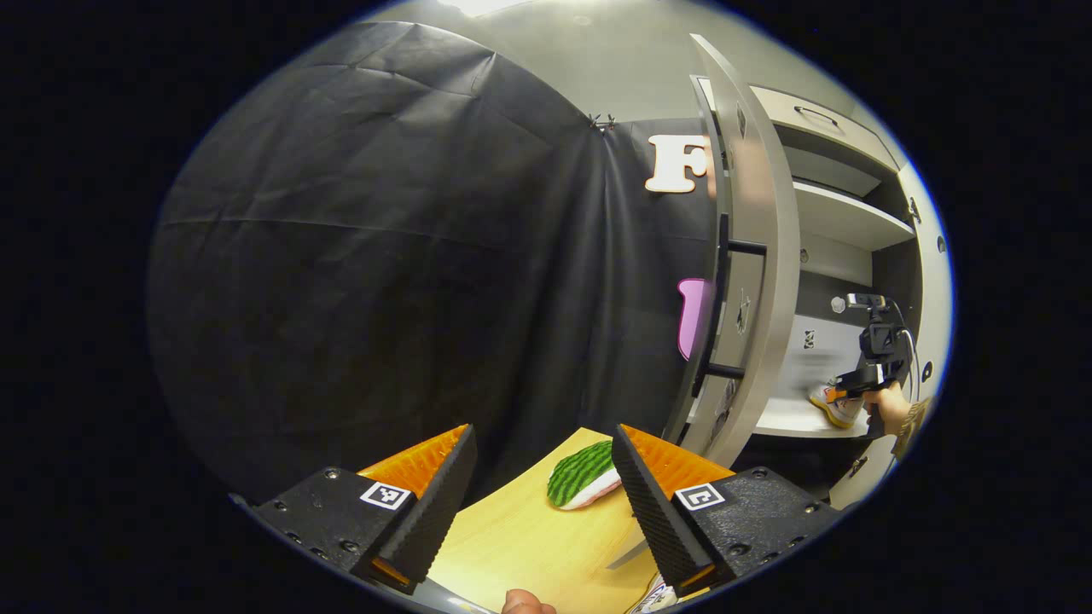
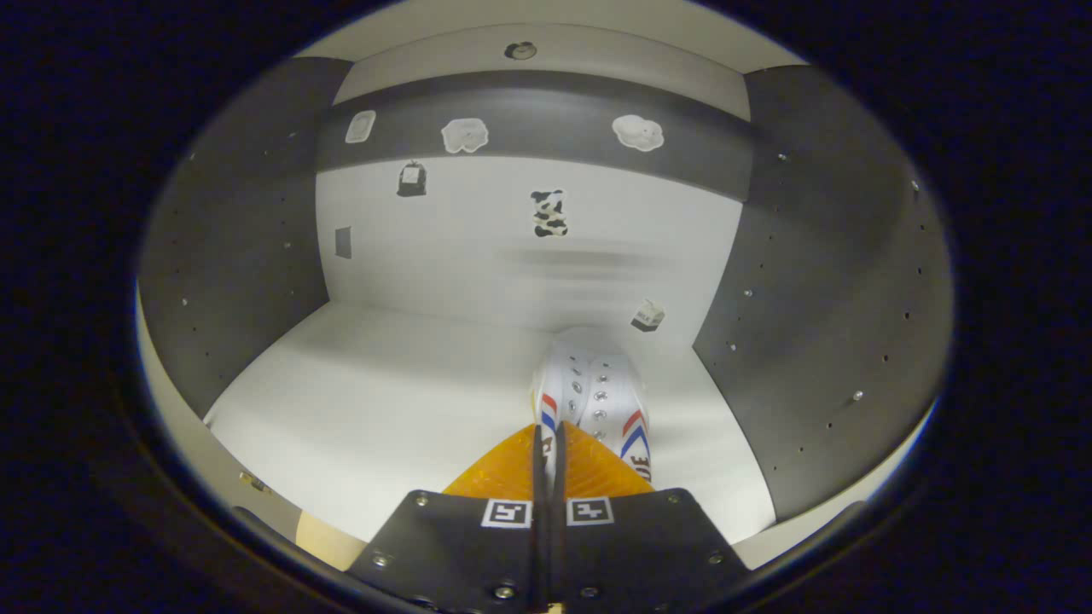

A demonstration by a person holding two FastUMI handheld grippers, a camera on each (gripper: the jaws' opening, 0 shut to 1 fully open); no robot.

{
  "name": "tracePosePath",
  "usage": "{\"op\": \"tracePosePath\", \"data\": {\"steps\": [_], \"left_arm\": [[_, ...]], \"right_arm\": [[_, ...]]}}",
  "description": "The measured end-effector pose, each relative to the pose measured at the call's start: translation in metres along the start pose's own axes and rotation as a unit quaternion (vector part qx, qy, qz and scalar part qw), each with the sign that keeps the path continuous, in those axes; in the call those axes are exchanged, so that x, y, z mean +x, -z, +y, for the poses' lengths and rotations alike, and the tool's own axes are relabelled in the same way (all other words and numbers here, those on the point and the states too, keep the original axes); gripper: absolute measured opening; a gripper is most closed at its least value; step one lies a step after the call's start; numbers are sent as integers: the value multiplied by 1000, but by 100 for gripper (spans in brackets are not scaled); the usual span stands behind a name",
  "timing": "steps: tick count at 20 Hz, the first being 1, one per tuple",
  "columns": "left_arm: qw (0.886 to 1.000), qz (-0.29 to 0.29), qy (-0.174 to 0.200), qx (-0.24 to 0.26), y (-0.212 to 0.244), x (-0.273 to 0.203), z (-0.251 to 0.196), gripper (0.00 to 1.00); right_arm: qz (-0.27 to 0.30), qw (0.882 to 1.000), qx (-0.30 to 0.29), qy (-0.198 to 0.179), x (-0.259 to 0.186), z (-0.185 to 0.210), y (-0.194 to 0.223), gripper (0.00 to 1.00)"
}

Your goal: Grab one shoe with the right hand and put it into the shoe cabinet, grab the other shoe with the left hand and put it into the shoe cabinet; then close the right door with the right hand and the left door with the left hand.

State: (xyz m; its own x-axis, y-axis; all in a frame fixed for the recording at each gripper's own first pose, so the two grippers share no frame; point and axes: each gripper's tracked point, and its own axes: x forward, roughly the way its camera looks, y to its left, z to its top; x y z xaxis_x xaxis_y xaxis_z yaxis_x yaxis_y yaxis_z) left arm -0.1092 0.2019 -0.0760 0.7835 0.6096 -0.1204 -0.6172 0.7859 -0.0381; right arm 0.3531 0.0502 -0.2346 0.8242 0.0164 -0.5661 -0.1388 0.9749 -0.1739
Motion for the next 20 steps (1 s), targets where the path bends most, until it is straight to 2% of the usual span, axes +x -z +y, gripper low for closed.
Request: {"op": "tracePosePath", "data": {"steps": [1,3,4,5,6,7,10,12,14,15,16,20], "left_arm": [[1000,0,4,2,0,-1,-1,94],[1000,-1,17,6,-2,-2,-4,97],[1000,-4,24,8,-4,-3,-5,94],[999,-7,29,11,-4,-2,-7,94],[999,-9,36,14,-5,-2,-9,94],[999,-11,42,15,-3,-4,-10,100],[996,-18,84,30,-6,-12,-22,94],[990,-28,131,43,-12,-21,-31,97],[985,-32,163,48,-15,-33,-38,94],[982,-34,177,49,-15,-47,-41,97],[980,-41,186,50,-18,-57,-42,97],[966,-57,244,60,-21,-69,-87,94]], "right_arm": [[1,1000,-5,2,0,1,3,1],[2,1000,-2,0,-4,-2,2,3],[2,1000,8,-8,-3,0,0,15],[-1,1000,20,-13,-14,0,1,18],[-6,999,30,-18,-19,1,0,29],[-11,999,36,-18,-29,-2,0,41],[-42,998,35,-19,-66,-4,-6,45],[-62,997,28,-34,-99,-1,-9,45],[-76,996,23,-39,-126,-1,-9,55],[-83,996,23,-40,-141,-3,-8,53],[-91,995,22,-37,-157,-5,-9,56],[-133,991,15,-27,-216,-11,-14,55]]}}
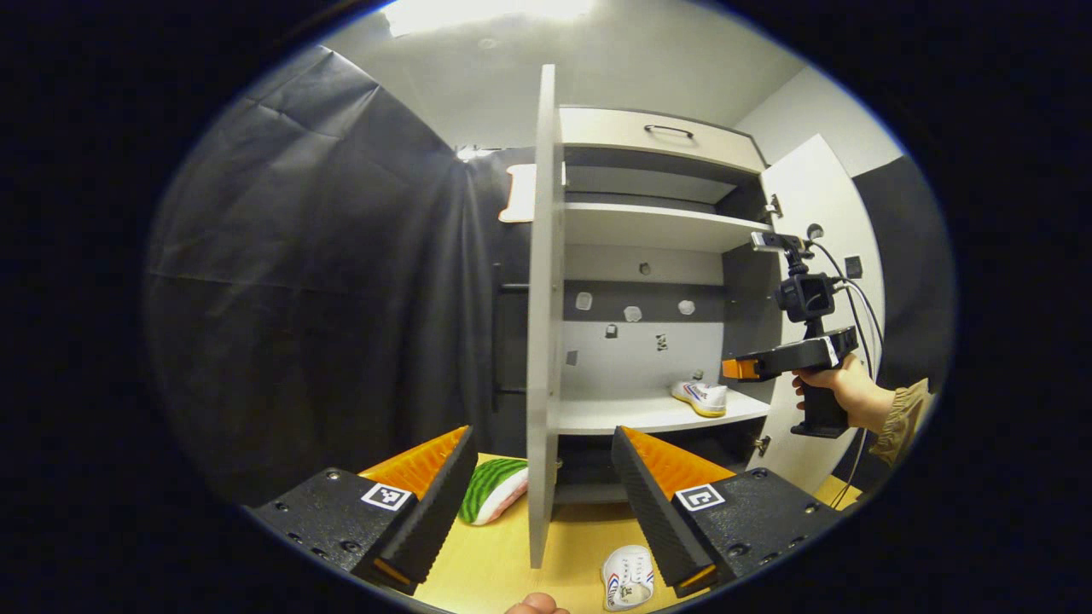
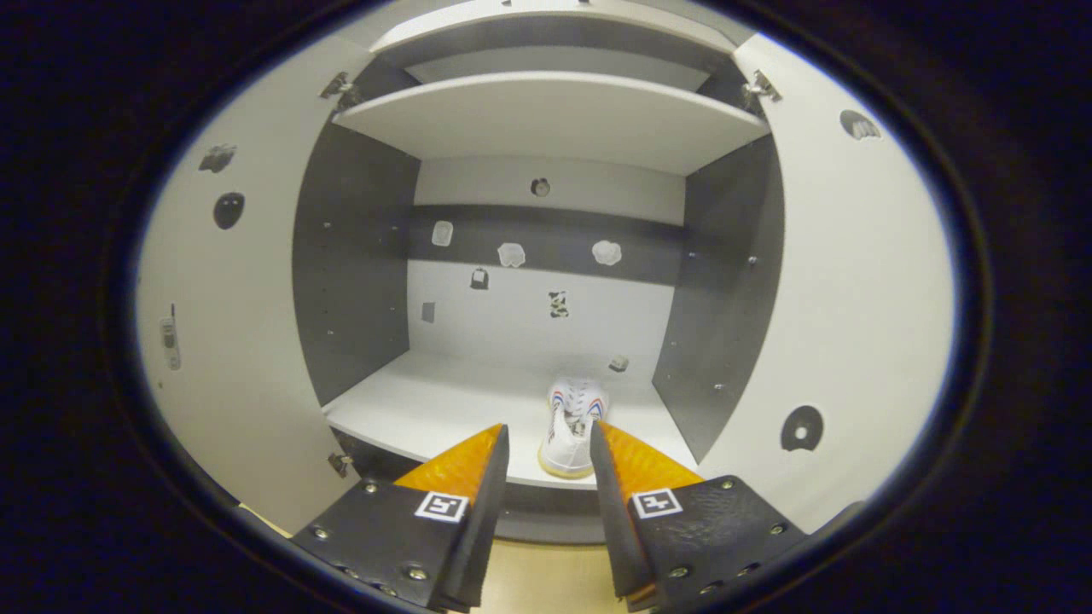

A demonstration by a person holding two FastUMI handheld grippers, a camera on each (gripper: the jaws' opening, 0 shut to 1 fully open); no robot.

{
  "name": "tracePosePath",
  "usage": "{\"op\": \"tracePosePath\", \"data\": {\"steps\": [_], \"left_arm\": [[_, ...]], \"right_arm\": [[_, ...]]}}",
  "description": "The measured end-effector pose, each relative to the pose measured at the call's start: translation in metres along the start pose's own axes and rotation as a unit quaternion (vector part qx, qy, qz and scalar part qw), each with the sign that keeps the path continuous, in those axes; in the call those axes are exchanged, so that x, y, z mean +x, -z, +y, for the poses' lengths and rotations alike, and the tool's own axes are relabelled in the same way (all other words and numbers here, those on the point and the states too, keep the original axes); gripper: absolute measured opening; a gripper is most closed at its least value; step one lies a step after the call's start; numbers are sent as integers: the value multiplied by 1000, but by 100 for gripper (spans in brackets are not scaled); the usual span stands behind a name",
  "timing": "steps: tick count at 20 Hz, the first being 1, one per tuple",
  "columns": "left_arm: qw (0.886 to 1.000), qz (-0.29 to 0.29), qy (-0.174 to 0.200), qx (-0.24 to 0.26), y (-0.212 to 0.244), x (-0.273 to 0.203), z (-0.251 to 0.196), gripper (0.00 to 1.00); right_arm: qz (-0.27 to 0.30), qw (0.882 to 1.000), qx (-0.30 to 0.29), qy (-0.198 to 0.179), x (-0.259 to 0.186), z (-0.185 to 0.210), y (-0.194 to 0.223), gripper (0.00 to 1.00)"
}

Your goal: Grab one shoe with the right hand and put it into the shoe cabinet, grab the other shoe with the left hand and put it into the shoe cabinet; then close the right door with the right hand and the left door with the left hand.

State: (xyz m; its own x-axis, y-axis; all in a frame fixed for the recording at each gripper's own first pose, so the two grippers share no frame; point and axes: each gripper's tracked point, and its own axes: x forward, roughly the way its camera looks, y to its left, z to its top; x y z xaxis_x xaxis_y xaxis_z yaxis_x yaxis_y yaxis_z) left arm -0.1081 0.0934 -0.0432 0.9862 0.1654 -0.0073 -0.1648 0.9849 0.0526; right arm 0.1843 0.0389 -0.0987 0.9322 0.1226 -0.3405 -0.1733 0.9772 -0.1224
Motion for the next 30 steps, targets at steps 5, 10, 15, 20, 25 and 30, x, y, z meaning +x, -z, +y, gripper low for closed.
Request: {"op": "tracePosePath", "data": {"steps": [5,10,15,20,25,30], "left_arm": [[997,3,73,-16,4,5,-42,94],[990,42,128,-32,33,21,-80,97],[978,107,170,-46,92,40,-107,97],[968,180,174,-29,170,69,-117,98],[954,245,171,-15,249,76,-119,98],[925,340,171,-2,328,64,-106,98]], "right_arm": [[-49,999,2,-4,-68,9,-19,55],[-79,997,11,4,-121,6,-30,55],[-99,994,21,43,-167,-19,-38,55],[-115,989,12,93,-202,-51,-43,55],[-122,985,27,119,-231,-66,-41,53],[-119,980,30,155,-255,-86,-33,56]]}}
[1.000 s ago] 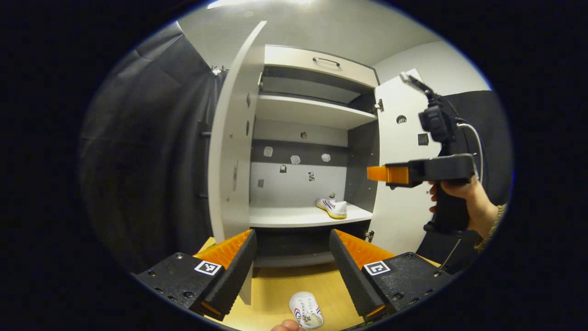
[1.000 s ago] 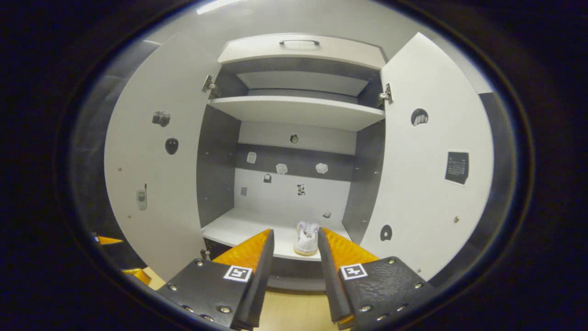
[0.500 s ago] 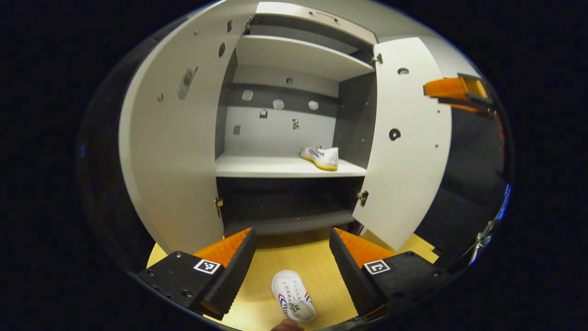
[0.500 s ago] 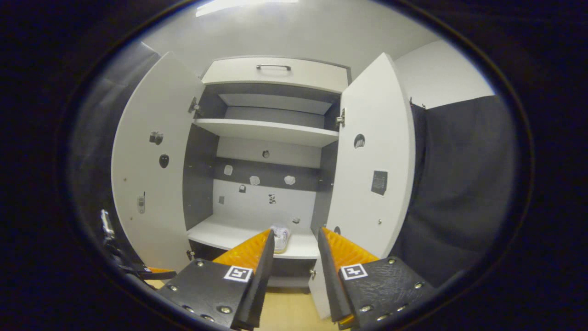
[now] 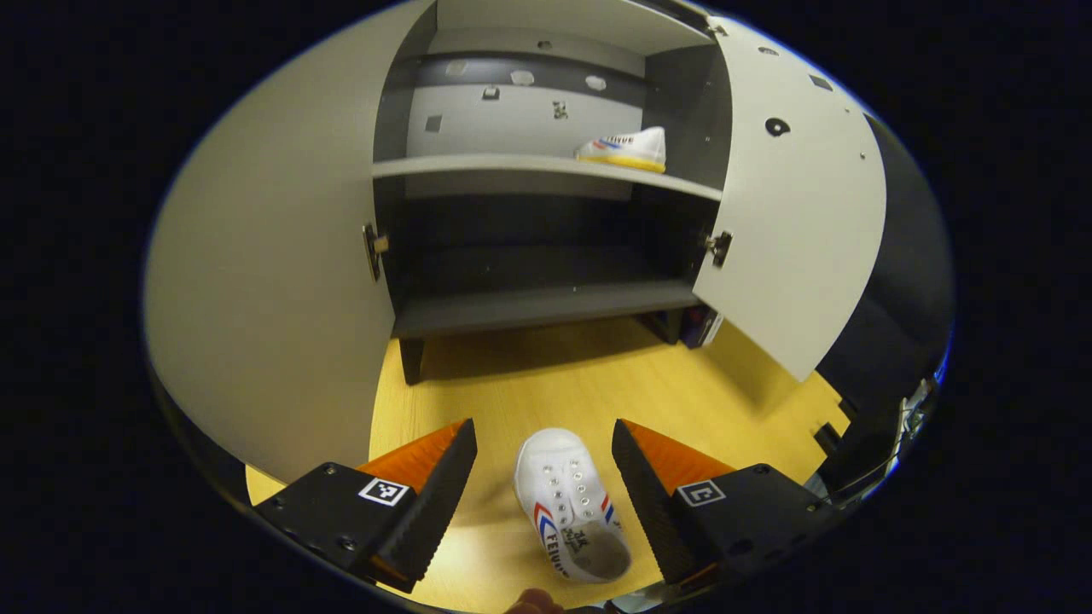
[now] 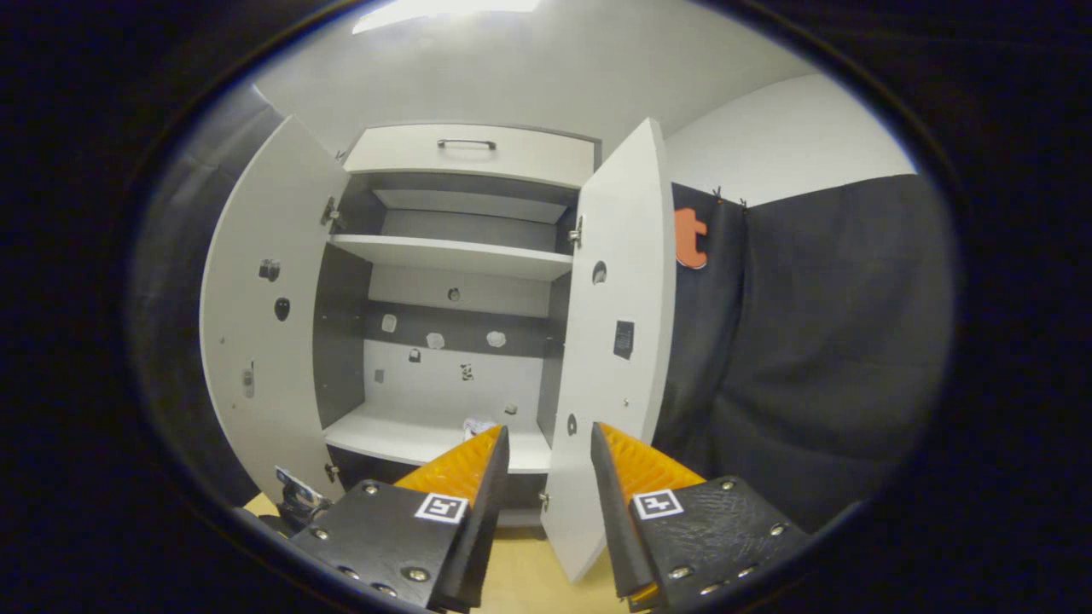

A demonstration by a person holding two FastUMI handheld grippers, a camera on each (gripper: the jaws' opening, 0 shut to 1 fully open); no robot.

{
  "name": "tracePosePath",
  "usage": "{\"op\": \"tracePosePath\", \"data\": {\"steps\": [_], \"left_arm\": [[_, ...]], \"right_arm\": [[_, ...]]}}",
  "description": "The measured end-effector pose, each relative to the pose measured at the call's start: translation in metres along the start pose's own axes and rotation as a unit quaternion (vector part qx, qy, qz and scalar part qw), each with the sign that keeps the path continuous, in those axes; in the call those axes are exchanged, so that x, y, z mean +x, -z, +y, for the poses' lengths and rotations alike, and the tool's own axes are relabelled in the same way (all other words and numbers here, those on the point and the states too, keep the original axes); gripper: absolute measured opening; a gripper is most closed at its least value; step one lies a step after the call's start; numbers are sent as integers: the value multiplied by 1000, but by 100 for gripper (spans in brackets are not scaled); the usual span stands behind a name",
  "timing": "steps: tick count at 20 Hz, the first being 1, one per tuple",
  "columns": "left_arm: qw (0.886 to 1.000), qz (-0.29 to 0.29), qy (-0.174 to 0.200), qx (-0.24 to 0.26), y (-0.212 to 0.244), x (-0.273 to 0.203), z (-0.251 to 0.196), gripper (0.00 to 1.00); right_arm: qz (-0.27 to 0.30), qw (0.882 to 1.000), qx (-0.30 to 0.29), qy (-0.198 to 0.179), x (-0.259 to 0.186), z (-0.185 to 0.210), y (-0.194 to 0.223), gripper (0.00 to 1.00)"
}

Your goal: Grab one shoe with the right hand and put it into the shoe cabinet, grab the other shoe with the left hand and put it into the shoe cabinet; then close the right door with the right hand and the left door with the left hand.

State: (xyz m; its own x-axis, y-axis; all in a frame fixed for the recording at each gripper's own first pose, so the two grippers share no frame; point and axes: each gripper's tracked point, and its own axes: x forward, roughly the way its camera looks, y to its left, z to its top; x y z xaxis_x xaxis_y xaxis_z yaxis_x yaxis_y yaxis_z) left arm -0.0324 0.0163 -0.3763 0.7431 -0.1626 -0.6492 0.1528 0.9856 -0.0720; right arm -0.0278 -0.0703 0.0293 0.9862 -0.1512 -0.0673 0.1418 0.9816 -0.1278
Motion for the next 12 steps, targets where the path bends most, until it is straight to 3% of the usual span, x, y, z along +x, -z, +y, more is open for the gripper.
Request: {"op": "tracePosePath", "data": {"steps": [6,12], "left_arm": [[994,108,8,-21,76,33,9,99],[979,190,25,-75,127,54,3,96]], "right_arm": [[8,998,-1,55,-11,-36,11,53],[25,995,-8,91,-15,-57,27,53]]}}
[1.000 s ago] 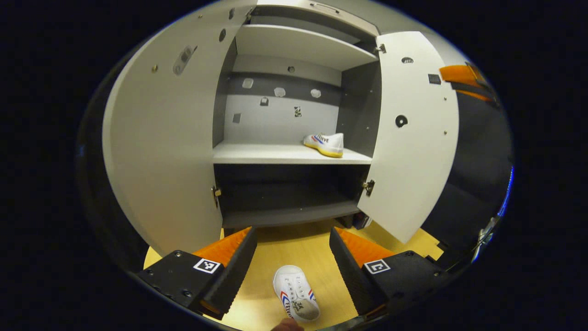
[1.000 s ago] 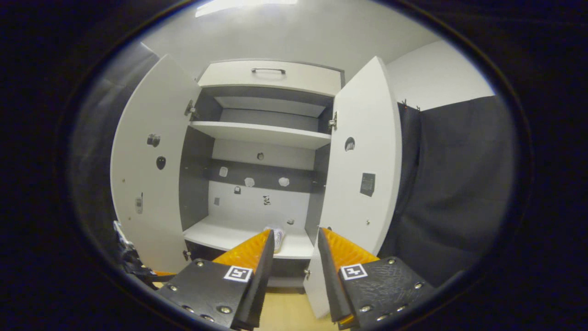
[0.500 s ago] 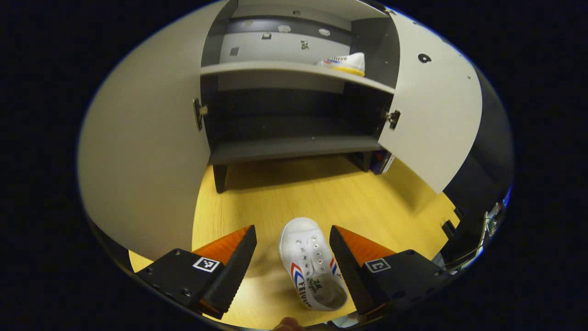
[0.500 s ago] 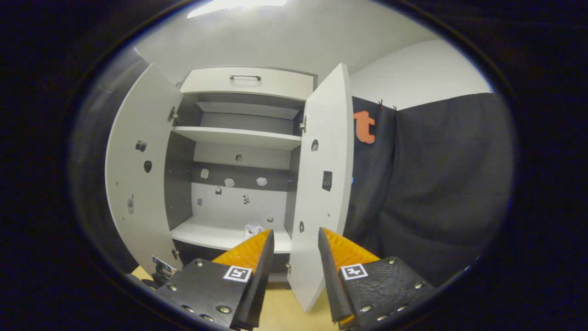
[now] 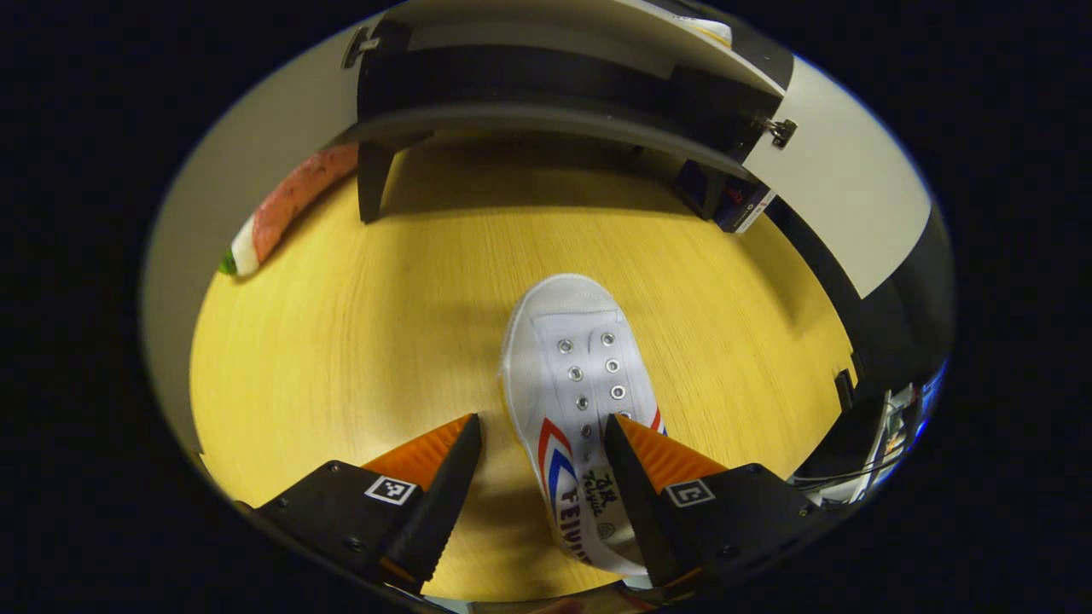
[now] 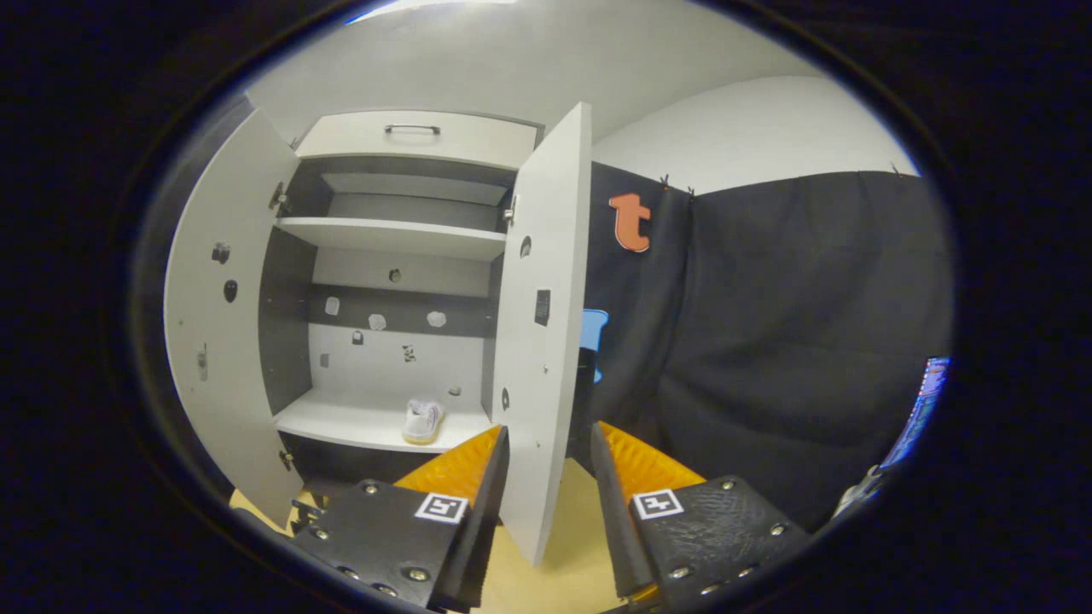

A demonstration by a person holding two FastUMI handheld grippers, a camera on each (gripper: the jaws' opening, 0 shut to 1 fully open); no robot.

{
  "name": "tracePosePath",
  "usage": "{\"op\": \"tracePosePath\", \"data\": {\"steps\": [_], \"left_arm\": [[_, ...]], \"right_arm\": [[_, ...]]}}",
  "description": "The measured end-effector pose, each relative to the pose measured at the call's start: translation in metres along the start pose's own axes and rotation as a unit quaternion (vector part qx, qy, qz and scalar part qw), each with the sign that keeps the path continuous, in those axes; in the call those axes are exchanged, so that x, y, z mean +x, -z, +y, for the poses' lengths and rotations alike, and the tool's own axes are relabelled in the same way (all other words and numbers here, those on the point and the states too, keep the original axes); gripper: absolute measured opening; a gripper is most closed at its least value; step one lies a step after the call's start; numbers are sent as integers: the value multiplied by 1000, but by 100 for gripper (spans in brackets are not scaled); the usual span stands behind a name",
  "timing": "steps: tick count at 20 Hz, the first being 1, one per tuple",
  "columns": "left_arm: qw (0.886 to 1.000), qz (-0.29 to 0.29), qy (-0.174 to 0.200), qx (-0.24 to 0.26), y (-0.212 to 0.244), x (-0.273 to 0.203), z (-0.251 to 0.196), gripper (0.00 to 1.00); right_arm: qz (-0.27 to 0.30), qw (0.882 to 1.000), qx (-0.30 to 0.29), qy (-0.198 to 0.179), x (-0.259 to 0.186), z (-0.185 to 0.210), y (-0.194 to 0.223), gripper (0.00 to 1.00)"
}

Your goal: Grab one shoe with the right hand and put it into the shoe cabinet, grab the other shoe with the left hand and put it into the shoe cabinet; then close the right door with the right hand and the left door with the left hand.

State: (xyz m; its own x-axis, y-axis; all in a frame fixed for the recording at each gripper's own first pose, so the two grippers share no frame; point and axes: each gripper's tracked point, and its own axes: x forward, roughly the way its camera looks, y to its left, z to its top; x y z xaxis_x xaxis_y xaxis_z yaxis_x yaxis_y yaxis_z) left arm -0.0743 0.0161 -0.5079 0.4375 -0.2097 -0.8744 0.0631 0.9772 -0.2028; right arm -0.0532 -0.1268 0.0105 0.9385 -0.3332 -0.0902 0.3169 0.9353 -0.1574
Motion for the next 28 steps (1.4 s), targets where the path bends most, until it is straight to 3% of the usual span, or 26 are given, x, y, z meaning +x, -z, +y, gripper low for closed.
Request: {"op": "tracePosePath", "data": {"steps": [2,3,4,5,6,9,10,16,23,28], "left_arm": [[1000,8,4,-27,5,2,1,83],[999,6,7,-32,2,7,1,88],[999,20,13,-34,8,5,-1,77],[999,14,23,-36,4,6,-4,76],[998,29,21,-47,7,7,-4,67],[995,41,25,-86,4,5,-3,56],[994,38,26,-95,2,5,-1,48],[995,15,36,-97,-7,-7,-2,25],[990,-72,77,-93,-87,-57,-43,25],[978,-157,109,-86,-168,-104,-76,25]], "right_arm": [[6,1000,-3,2,1,1,4,56],[8,1000,-4,0,2,3,5,56],[8,1000,-7,-2,4,5,6,53],[7,1000,-12,-3,5,6,6,56],[7,1000,-17,-5,7,9,7,56],[5,1000,-21,-20,10,21,7,56],[4,999,-19,-26,11,26,6,56],[4,998,-24,-55,17,46,7,56],[5,998,-24,-63,17,44,9,56],[-1,998,-13,-59,13,35,6,56]]}}
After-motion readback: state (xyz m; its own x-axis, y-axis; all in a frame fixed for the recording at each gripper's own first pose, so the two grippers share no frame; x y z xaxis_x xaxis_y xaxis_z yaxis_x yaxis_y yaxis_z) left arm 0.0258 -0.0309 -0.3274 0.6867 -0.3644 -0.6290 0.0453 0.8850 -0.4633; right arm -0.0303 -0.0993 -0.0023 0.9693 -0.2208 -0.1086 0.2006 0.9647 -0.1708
